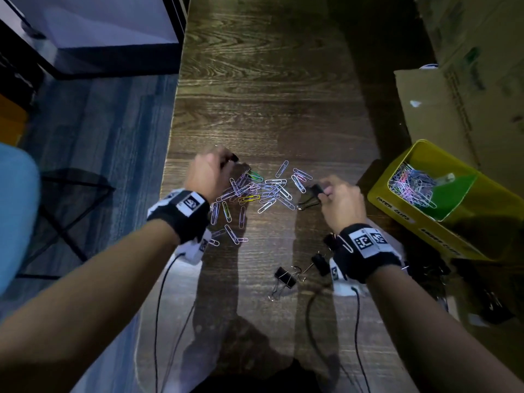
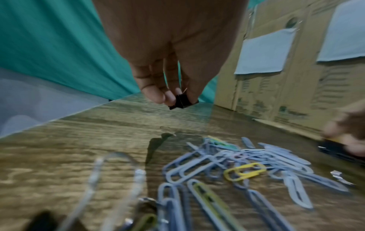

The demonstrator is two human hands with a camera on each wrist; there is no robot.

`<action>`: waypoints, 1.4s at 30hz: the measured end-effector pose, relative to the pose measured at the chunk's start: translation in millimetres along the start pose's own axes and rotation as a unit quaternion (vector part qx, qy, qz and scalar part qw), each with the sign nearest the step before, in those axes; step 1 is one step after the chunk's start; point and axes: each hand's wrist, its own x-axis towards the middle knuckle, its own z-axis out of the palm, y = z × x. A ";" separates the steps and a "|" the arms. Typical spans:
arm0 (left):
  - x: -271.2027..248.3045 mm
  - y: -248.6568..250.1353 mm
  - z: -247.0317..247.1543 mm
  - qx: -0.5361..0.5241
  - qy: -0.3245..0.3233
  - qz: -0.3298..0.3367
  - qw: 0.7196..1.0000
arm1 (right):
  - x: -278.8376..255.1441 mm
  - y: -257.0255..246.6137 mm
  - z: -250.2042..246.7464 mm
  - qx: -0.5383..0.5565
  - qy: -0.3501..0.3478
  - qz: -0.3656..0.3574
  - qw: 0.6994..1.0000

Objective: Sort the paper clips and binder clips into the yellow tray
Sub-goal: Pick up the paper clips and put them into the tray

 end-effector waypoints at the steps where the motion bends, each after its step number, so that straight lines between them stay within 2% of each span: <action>1: 7.3 -5.4 -2.4 0.016 -0.006 -0.022 1.000 | -0.8 6.9 -2.5 -0.007 0.012 0.014 1.000; 4: 20.2 -21.6 -2.8 0.038 -0.092 -0.054 0.994 | -4.6 20.3 -3.9 -0.037 0.010 0.041 0.998; 6: 15.7 -29.8 -4.0 0.007 -0.153 -0.041 0.987 | -7.3 23.3 -3.5 -0.050 0.003 0.050 0.998; 7: 9.5 -32.8 -7.5 -0.020 -0.159 -0.032 0.986 | -8.3 23.5 -3.9 -0.055 0.003 0.053 0.997; 9: -10.5 -37.9 -16.9 -0.057 -0.133 -0.013 0.989 | -10.5 22.2 -5.2 -0.071 0.011 0.048 0.996; 11: -36.8 -45.0 -24.0 -0.032 -0.110 0.000 0.993 | -11.4 16.1 -3.8 -0.088 0.034 0.019 0.995; 13: -60.6 -55.2 -25.1 0.011 -0.128 -0.016 0.992 | -10.9 4.2 3.2 -0.092 0.044 -0.033 0.994; 16: -80.5 -67.4 -17.5 0.032 -0.165 -0.016 0.986 | -5.0 -17.8 21.6 -0.087 0.014 -0.111 0.990; 18: -84.7 -70.5 -16.9 0.013 -0.164 0.004 0.986 | 0.2 -30.5 32.7 -0.101 -0.036 -0.132 0.985; 23: -74.1 -64.6 -37.5 -0.095 -0.115 -0.024 0.989 | 15.4 -45.0 44.0 -0.156 -0.133 -0.094 0.974; 25: -65.3 -53.8 -46.3 -0.199 -0.125 -0.063 0.970 | 17.3 -43.6 46.6 -0.163 -0.169 -0.077 0.969; 27: -54.2 -49.1 -51.2 -0.297 -0.154 -0.101 0.937 | 15.2 -40.9 49.7 -0.173 -0.170 -0.076 0.967; 28: -48.5 -49.9 -50.9 -0.316 -0.153 -0.116 0.929 | 12.7 -40.1 51.6 -0.174 -0.162 -0.079 0.968; 30: -36.7 -58.0 -45.3 -0.258 -0.119 -0.132 0.950 | 5.8 -40.8 55.3 -0.167 -0.154 -0.087 0.970; 32: -26.4 -65.7 -36.6 -0.127 -0.100 -0.109 0.981 | -4.5 -42.9 60.2 -0.166 -0.162 -0.097 0.968; 33: -21.9 -68.5 -31.8 -0.089 -0.106 -0.086 0.987 | -9.9 -44.2 63.1 -0.169 -0.166 -0.105 0.966; 36: -19.0 -70.1 -20.8 -0.027 -0.114 -0.034 0.992 | -17.3 -49.2 67.9 -0.149 -0.153 -0.129 0.968; 40: -62.3 -58.8 -1.1 -0.012 0.039 -0.038 0.998 | 0.4 -59.0 64.5 -0.117 -0.122 -0.132 0.977; 42: -97.5 -51.7 21.1 -0.017 0.033 -0.051 0.998 | 8.2 -61.9 67.2 -0.129 -0.147 -0.128 0.972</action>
